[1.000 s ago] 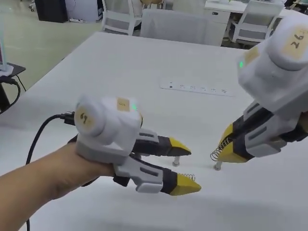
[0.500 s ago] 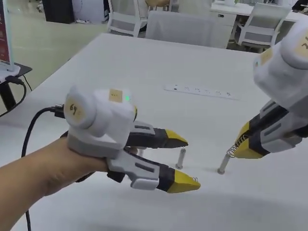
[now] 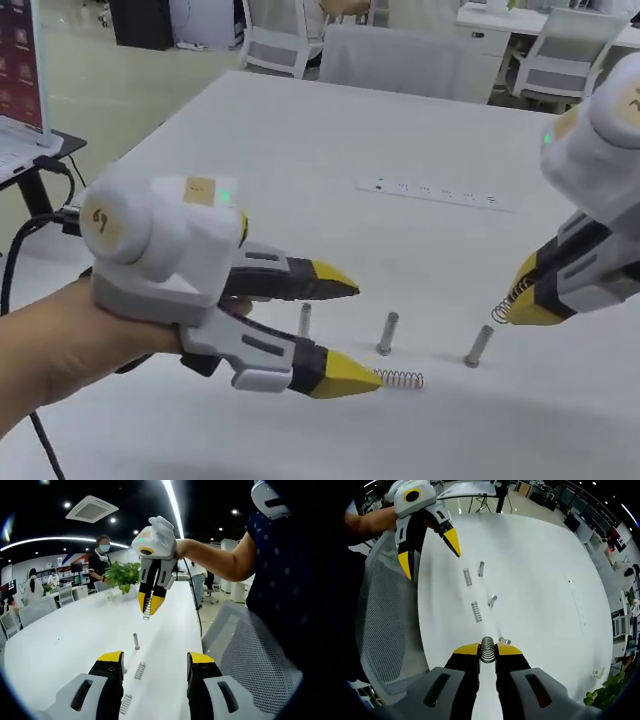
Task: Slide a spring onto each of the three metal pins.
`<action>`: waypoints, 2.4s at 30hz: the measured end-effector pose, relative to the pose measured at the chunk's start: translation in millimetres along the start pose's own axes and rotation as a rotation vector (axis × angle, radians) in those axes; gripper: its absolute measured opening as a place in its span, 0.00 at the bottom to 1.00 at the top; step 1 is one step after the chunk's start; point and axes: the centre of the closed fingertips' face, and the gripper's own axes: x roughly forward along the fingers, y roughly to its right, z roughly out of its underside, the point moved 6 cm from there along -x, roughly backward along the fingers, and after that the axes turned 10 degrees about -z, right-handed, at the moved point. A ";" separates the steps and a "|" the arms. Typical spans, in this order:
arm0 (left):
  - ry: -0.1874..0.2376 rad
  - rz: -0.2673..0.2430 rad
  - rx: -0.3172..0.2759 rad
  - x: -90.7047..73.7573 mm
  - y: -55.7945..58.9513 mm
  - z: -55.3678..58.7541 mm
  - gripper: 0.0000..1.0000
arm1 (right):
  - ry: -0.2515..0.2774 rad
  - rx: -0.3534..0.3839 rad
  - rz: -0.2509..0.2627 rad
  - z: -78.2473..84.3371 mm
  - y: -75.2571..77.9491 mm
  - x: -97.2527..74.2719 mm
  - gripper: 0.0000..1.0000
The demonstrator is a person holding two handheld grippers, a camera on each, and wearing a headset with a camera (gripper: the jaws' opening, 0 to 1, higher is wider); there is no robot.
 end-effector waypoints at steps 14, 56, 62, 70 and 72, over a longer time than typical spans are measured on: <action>-0.011 -0.116 -0.085 -21.1 -22.3 31.5 0.46 | -0.041 0.013 0.026 7.9 20.9 5.8 0.09; 0.004 -0.134 -0.126 -14.4 -18.8 39.9 0.46 | -0.122 0.087 -0.022 30.3 55.8 60.5 0.09; 0.002 -0.135 -0.126 -14.2 -19.1 40.2 0.46 | -0.130 0.094 -0.034 31.2 57.4 69.5 0.09; 0.004 -0.139 -0.128 -14.8 -19.4 39.3 0.46 | -0.148 0.100 -0.042 34.7 59.3 81.2 0.09; 0.003 -0.139 -0.126 -14.7 -19.2 39.2 0.46 | -0.148 0.105 -0.044 35.7 60.2 84.5 0.09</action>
